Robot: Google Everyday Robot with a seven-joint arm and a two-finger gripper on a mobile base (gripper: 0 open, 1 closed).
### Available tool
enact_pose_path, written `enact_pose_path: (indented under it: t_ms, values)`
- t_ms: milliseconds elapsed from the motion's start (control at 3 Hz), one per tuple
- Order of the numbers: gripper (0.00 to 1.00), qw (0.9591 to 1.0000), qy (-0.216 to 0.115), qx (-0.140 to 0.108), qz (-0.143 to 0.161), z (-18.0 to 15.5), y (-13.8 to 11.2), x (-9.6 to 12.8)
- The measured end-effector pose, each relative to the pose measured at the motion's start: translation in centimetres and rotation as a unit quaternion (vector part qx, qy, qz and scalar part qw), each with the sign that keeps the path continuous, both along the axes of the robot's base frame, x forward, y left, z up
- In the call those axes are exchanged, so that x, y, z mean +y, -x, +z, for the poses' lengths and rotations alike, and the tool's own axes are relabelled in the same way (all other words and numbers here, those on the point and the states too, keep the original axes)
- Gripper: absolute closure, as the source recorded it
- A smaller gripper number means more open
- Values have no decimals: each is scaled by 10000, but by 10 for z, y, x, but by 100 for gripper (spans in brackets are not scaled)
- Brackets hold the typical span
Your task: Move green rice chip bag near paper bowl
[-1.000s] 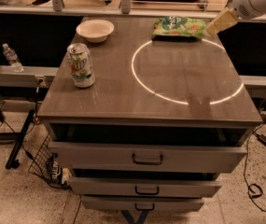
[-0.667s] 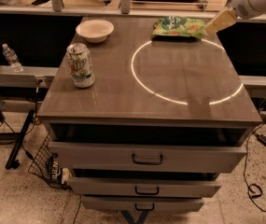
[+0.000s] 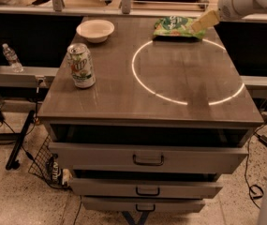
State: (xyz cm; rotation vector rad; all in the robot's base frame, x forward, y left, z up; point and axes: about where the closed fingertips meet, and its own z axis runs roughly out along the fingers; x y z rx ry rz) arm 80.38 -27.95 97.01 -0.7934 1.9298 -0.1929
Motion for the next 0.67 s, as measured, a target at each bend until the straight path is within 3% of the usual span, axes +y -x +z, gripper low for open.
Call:
enact_pose_path:
  t_ms: [333, 667]
  values:
    - [0, 9971, -729, 131, -157, -32, -51, 4]
    - [0, 9941, -1031, 194, -270, -53, -76, 4]
